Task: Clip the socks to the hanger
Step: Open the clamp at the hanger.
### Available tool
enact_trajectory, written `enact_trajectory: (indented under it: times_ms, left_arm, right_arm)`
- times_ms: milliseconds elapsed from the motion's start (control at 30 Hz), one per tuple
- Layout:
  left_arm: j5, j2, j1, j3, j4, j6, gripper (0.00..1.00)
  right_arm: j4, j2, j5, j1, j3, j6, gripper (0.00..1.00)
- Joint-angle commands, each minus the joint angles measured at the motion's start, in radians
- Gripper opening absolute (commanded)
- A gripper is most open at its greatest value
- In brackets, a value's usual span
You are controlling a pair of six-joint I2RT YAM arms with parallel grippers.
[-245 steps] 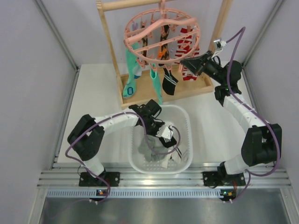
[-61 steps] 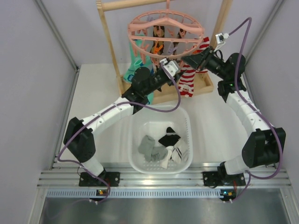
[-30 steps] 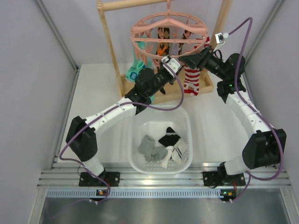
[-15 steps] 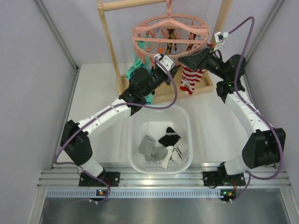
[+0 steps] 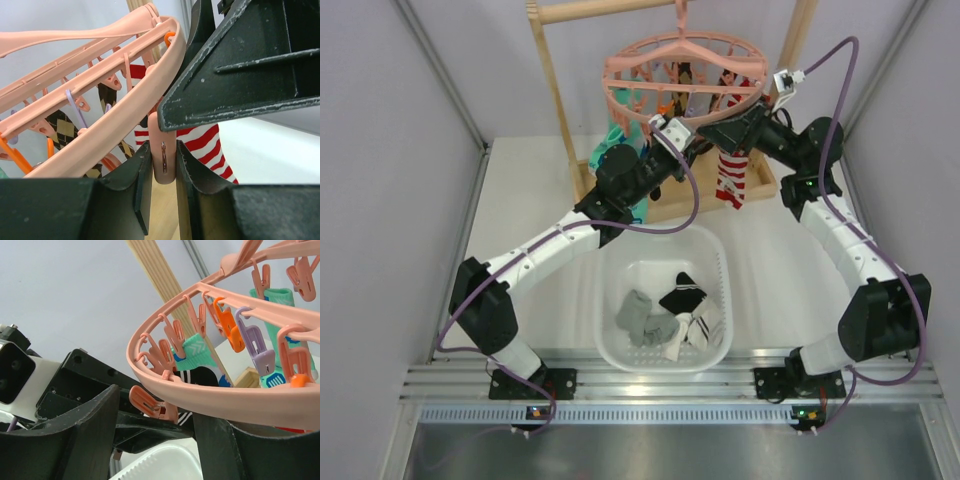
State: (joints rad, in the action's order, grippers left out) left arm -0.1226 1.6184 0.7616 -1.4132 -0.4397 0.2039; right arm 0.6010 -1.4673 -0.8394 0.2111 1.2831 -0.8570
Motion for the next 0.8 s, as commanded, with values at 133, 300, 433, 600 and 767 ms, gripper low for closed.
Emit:
enact_trajectory:
  times_ms: [133, 300, 433, 600, 767]
  left_arm:
    - [-0.057, -0.032, 0.008, -0.021, 0.015, 0.002, 0.03]
    - [-0.055, -0.038, 0.01, -0.02, 0.018, -0.001, 0.04]
    - [-0.055, -0.045, 0.01, -0.015, 0.028, -0.011, 0.19]
    - [-0.051, -0.08, 0.007, -0.003, 0.079, -0.017, 0.52]
    - [-0.106, -0.149, -0.05, -0.027, 0.249, -0.076, 0.7]
  right_arm:
    - [0.002, 0.013, 0.072, 0.028, 0.022, 0.076, 0.53]
    - [0.002, 0.013, 0.082, 0.03, 0.024, 0.093, 0.27]
    - [0.026, 0.015, 0.069, 0.028, 0.015, 0.099, 0.01]
    - [0.065, 0.012, 0.045, 0.028, 0.01, 0.079, 0.0]
    - [0.092, 0.002, 0.016, 0.019, 0.013, 0.053, 0.0]
